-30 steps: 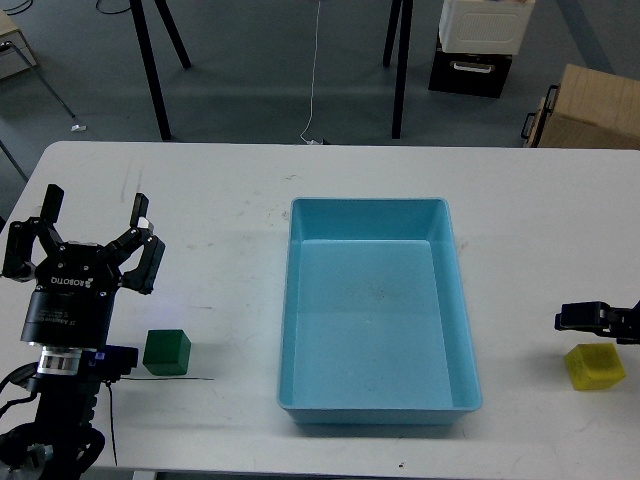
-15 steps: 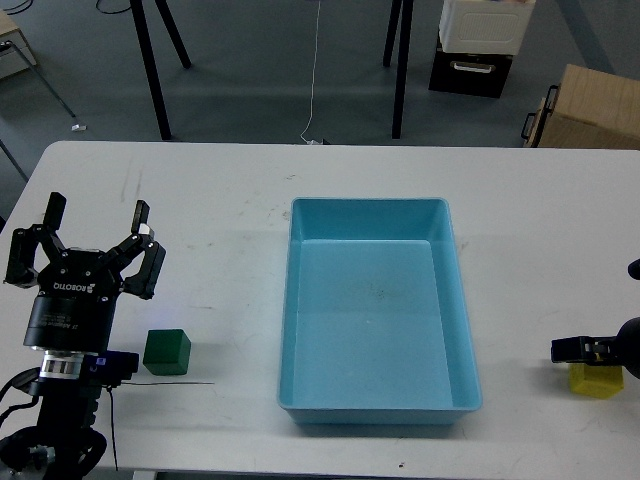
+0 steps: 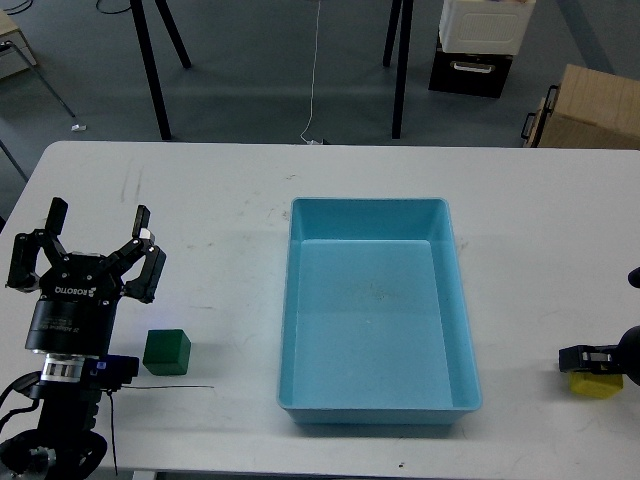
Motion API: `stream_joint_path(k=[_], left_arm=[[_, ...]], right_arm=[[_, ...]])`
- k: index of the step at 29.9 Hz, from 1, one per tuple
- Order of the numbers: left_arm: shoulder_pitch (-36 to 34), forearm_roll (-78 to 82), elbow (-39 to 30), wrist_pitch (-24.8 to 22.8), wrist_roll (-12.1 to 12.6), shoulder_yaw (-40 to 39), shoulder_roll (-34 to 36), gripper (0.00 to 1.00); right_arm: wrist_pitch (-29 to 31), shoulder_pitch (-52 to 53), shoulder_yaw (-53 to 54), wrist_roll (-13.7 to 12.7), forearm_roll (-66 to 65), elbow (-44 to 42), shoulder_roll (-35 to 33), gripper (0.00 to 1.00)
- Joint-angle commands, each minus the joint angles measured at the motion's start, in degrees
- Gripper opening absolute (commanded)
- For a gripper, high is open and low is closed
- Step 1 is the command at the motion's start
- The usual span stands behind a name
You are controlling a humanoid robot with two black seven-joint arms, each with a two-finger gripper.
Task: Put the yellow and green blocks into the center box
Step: 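Lower the right gripper onto the yellow cube and close it, then lift the yellow cube and carry it over the blue bin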
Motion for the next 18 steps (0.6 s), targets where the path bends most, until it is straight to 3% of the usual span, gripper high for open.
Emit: stream_joint_path(k=[1,9,14,18], left_arm=[[0.11,0.00,0.02,0.00,0.00,0.00,-0.09,1.00],[0.11,0.00,-0.06,0.00,-0.08,0.00,-0.17,1.00],[0.29,0.00,0.02,0.00,-0.08,0.00,-0.17,1.00],[0.46,0.00,-0.06,0.00,-0.08,0.00,-0.26,1.00]], right_arm=[[0.00,-0.12,0.17,0.00,0.68,0.62,-0.55,0.00],[0.00,3.12,4.38,0.00,7.60,4.84,-4.59,0.00],[0.00,18.66,4.83,0.00,21.04,4.40,-4.07,0.00],[0.00,32.98,-2.35,0.00,28.09,-1.47,4.61,0.00]])
